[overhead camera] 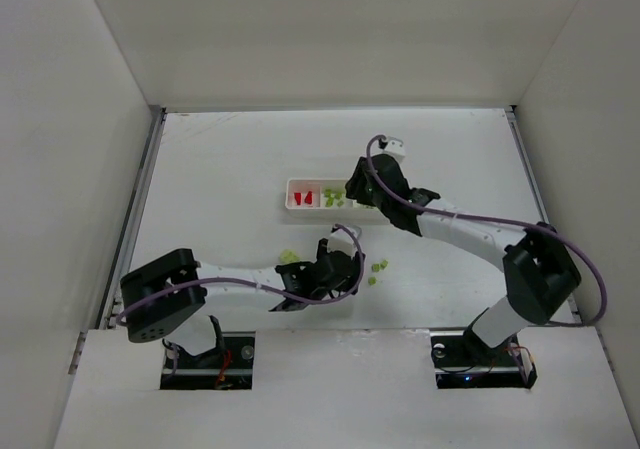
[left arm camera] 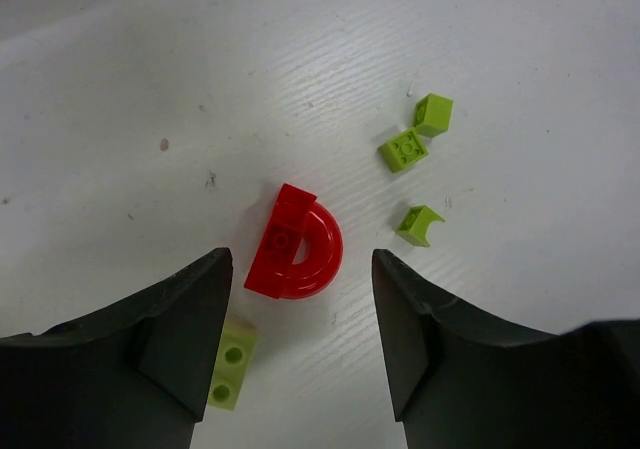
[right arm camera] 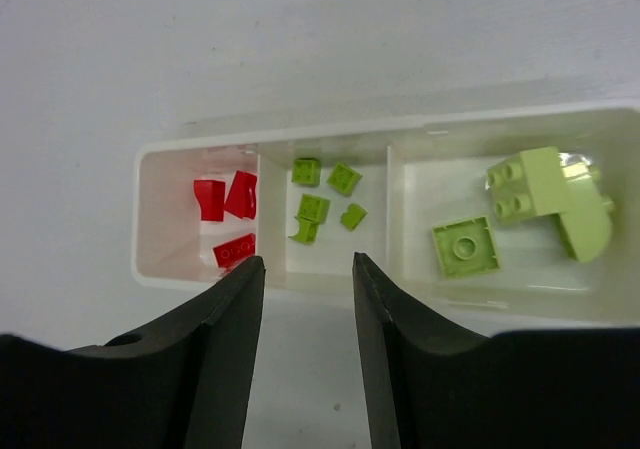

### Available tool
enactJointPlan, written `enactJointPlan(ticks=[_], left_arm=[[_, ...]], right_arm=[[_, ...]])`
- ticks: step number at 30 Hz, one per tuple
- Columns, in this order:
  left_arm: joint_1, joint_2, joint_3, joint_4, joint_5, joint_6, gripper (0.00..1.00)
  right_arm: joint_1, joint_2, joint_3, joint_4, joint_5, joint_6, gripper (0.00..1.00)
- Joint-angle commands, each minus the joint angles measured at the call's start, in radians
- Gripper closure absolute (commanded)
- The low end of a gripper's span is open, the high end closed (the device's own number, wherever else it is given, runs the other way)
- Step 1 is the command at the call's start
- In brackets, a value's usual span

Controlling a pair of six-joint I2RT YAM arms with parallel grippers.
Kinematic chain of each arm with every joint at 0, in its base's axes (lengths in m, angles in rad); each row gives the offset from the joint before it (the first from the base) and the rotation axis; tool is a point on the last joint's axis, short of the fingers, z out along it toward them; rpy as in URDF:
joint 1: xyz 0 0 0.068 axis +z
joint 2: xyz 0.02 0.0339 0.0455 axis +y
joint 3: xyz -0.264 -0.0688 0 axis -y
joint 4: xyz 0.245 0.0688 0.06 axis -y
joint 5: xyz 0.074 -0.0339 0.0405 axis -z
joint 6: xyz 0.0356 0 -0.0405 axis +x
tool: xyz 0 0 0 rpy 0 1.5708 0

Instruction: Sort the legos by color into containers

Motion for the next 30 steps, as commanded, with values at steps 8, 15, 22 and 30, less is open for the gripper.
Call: enactJointPlan(ticks=[8, 15, 22, 30], left_arm=[[0.021, 0.129, 0.108, -0.036, 0.006, 0.051, 0.46], [0.026, 0.183, 0.156, -0.059, -0.024, 0.070, 0.72], [0.057, 0.067, 0.147, -0.067, -0.052, 0.050, 0.87], [0.245, -0.082, 0.148, -0.031, -0.053, 0.007, 0.87]], right_arm=[[-0.019, -0.283, -0.208, 0.070, 0.038, -0.018, 0.46], [-0.036, -0.412, -0.365, 0.086, 0.039, -0.002, 0.45], [-0.061, -0.501, -0.489, 0.100, 0.048, 0.025, 0.45], [-0.045, -0.541, -0.567, 0.116, 0.062, 0.030, 0.46]])
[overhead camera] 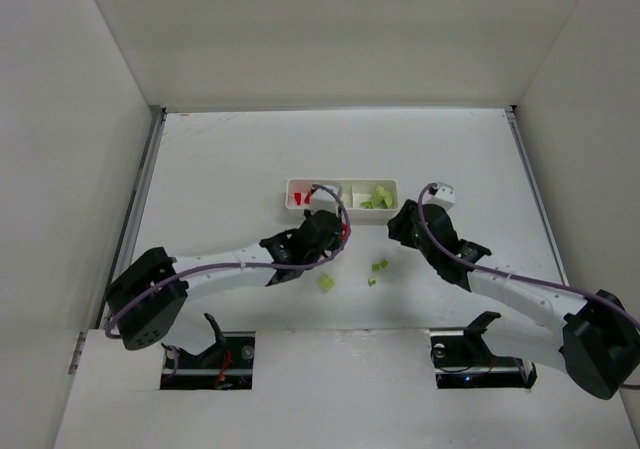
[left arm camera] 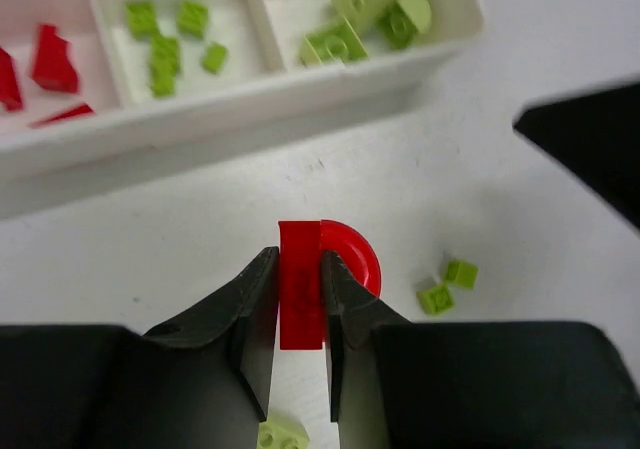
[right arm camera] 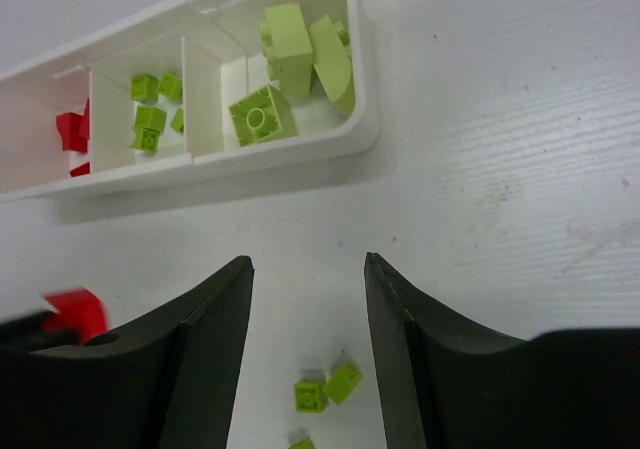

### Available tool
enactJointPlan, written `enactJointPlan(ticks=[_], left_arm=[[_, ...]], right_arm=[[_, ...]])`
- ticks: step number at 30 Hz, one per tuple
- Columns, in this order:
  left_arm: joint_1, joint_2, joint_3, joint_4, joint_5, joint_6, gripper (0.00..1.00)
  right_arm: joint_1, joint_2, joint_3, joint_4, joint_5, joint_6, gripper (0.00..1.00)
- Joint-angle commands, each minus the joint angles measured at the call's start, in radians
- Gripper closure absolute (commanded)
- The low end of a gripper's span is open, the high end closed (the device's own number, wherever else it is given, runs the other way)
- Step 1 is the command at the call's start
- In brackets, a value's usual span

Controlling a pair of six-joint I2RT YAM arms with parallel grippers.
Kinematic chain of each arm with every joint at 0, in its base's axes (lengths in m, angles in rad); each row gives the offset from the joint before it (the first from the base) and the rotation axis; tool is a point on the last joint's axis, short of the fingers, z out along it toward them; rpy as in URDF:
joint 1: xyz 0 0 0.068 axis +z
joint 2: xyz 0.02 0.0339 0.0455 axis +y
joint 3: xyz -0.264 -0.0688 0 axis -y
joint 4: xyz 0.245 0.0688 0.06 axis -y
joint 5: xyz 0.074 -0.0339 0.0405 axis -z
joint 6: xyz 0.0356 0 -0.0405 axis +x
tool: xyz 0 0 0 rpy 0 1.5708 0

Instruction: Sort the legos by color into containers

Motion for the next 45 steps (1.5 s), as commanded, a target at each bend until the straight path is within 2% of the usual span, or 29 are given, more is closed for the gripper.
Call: enactJointPlan(ticks=[1, 4, 8, 13, 16, 19, 24, 27, 30, 33, 38, 45], left_arm=[[0.106, -0.056, 0.023, 0.030, -0.027, -0.031, 0.86], [0.203, -0.038, 0.067, 0.029, -0.018, -0.046, 0.85], [0.301, 0.053, 0.138, 0.016, -0.020, -0.043, 0.84], [0.360, 0.182, 0.225, 0.015, -0.015, -0.028, 0.83], [0.364, 0.240, 0.271, 0.003, -0.012, -0.005, 0.82], [0.366, 0.263, 0.276, 0.004, -0.026, -0.008, 0.80], [0.367, 0.274, 0.273, 0.012, -0.086, 0.021, 0.76], [0.369, 0.292, 0.288, 0.009, -0.092, 0.043, 0.72], [0.369, 0.288, 0.290, 0.012, -0.101, 0.049, 0.66], [0.361, 0.237, 0.267, 0.013, -0.112, 0.052, 0.64], [0.349, 0.107, 0.172, 0.000, -0.087, 0.048, 0.63], [0.314, -0.143, -0.027, -0.095, -0.080, -0.011, 0.56]], right_arm=[[0.017, -0.035, -0.018, 0.067, 0.032, 0.009, 0.46], [0.035, -0.050, -0.039, 0.090, 0.029, 0.016, 0.46], [0.092, -0.070, -0.055, 0.117, 0.014, -0.017, 0.54], [0.210, -0.052, -0.030, 0.154, -0.040, -0.061, 0.72], [0.292, -0.004, 0.008, 0.163, -0.107, -0.070, 0.71], [0.392, 0.072, 0.042, 0.173, -0.117, -0.107, 0.65], [0.526, 0.226, 0.072, 0.197, -0.111, -0.165, 0.43], [0.563, 0.284, 0.091, 0.197, -0.098, -0.176, 0.35], [0.575, 0.339, 0.109, 0.199, -0.075, -0.199, 0.29], [0.575, 0.379, 0.132, 0.188, -0.046, -0.201, 0.29], [0.586, 0.433, 0.172, 0.180, -0.035, -0.221, 0.35], [0.586, 0.522, 0.233, 0.148, -0.038, -0.244, 0.59]])
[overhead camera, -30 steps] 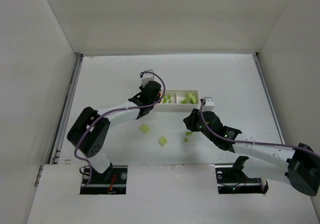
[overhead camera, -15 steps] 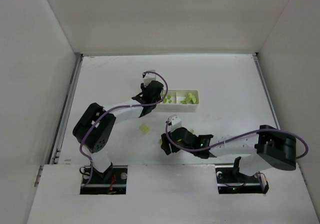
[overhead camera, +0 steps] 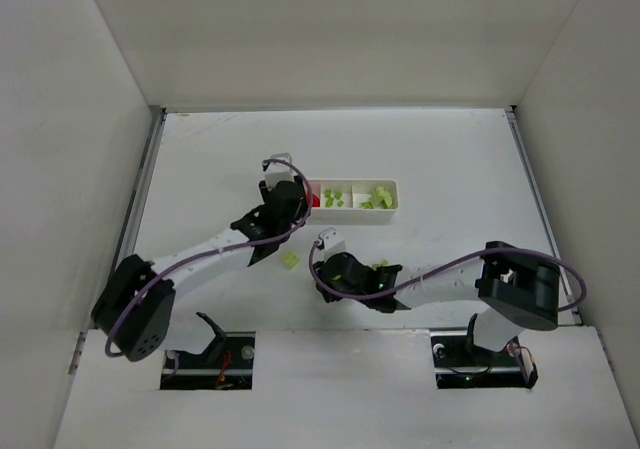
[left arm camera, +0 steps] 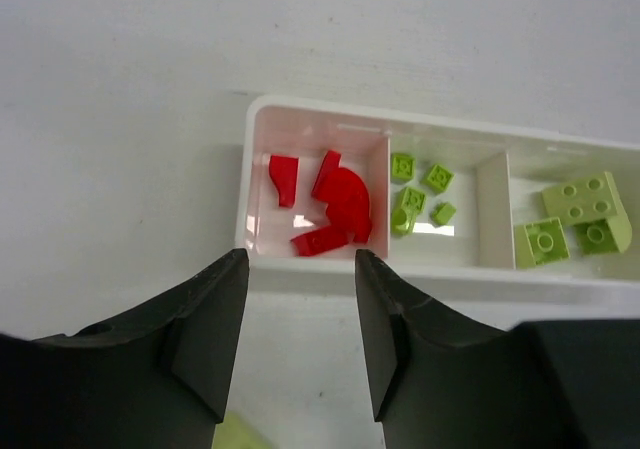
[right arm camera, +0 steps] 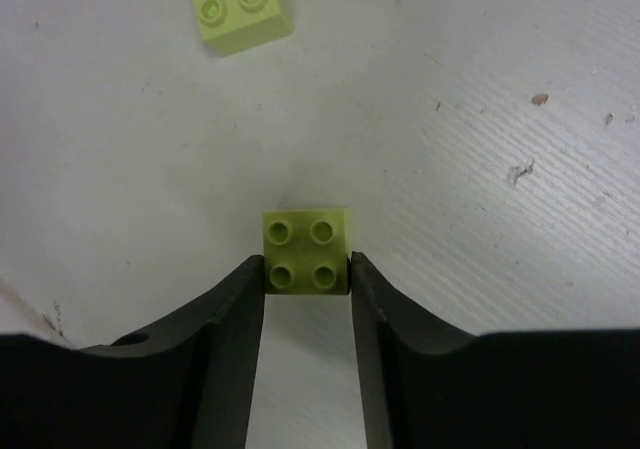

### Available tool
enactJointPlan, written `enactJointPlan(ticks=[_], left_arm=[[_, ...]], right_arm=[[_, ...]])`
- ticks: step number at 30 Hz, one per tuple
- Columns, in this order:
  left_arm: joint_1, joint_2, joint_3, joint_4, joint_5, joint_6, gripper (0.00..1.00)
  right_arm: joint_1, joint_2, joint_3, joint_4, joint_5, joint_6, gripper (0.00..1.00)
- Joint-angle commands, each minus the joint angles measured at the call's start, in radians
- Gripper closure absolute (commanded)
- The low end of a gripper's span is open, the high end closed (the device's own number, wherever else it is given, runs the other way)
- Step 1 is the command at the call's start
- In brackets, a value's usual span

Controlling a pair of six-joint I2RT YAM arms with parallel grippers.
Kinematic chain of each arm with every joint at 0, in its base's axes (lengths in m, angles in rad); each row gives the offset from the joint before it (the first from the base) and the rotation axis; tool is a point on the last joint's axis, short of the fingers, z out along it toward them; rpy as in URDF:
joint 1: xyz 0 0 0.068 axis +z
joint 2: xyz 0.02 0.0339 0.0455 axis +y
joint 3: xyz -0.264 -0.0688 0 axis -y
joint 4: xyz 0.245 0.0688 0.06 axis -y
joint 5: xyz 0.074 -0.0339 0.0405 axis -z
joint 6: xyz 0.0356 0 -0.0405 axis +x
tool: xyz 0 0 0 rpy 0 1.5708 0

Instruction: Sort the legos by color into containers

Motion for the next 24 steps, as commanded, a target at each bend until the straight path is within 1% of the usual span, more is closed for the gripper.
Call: enactJointPlan(ticks=[1, 3, 4, 7, 11, 14, 17, 20, 24], left_arm=[[-0.021, -0.129, -0.081, -0.083, -0.007, -0.042, 0.55], [-0.036, -0.189, -0.112, -0.156, -0.007, -0.058, 0.51], [-0.052, -0.212, -0.120, -0.204, -0.016, -0.072, 0.50], [-0.096, -0.254, -0.157, -0.298, -0.051, -0.115, 0.47], [-0.130, -0.280, -0.206, -0.361, -0.059, -0.206, 0.45], [-0.145, -0.279, -0.240, -0.342, -0.056, -0.244, 0.43], [-0.164, -0.259, -0.250, -0.315, -0.045, -0.261, 0.42], [-0.179, -0.237, -0.261, -0.276, -0.041, -0.260, 0.42], [-0.202, -0.219, -0.272, -0.250, -0.050, -0.273, 0.42]], right_arm=[[0.008, 0.031, 0.055, 0.002, 0.020, -0.024, 0.63], [0.008, 0.028, 0.065, -0.016, 0.025, -0.020, 0.73], [0.005, 0.016, 0.068, -0.024, 0.025, -0.011, 0.75], [-0.016, -0.056, 0.063, -0.022, 0.026, -0.012, 0.77], [-0.085, -0.167, 0.063, -0.040, 0.013, -0.006, 0.77], [-0.162, -0.236, 0.065, -0.054, 0.019, -0.023, 0.77], [-0.269, -0.264, 0.091, -0.073, 0.023, -0.015, 0.76], [-0.404, -0.238, 0.136, -0.080, 0.072, -0.001, 0.75], [-0.501, -0.158, 0.198, -0.077, 0.118, 0.022, 0.74]])
